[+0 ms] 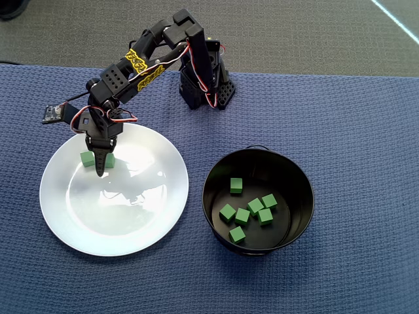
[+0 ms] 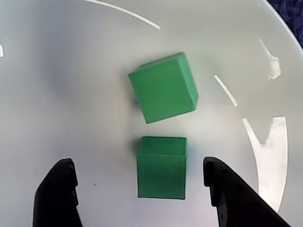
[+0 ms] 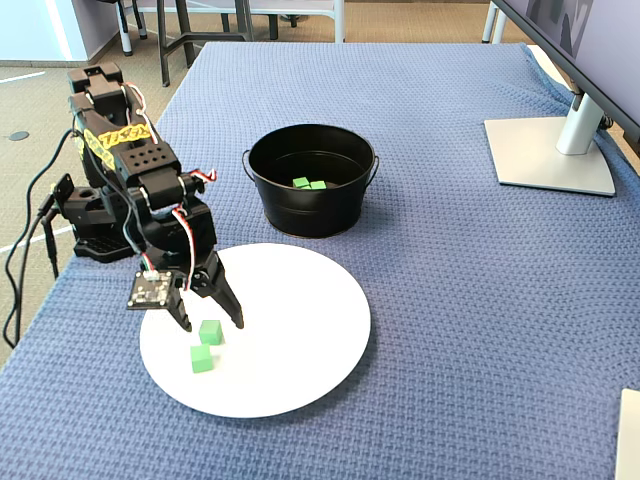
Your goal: Pick up the green cubes from the white plate and place them in the black recipient
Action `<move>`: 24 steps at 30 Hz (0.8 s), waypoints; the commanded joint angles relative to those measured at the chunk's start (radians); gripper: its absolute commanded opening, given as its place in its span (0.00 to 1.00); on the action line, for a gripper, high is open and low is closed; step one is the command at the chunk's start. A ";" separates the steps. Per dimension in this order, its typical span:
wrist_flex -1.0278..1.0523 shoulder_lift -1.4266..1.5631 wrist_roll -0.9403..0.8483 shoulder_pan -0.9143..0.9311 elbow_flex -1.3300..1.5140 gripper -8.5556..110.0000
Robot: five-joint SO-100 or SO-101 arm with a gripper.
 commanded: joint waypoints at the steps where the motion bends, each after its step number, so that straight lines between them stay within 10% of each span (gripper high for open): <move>1: -0.031 0.008 -0.023 0.006 0.005 0.30; 19: -0.150 0.025 -0.044 0.003 0.120 0.27; 24: -0.175 0.026 -0.028 0.005 0.123 0.07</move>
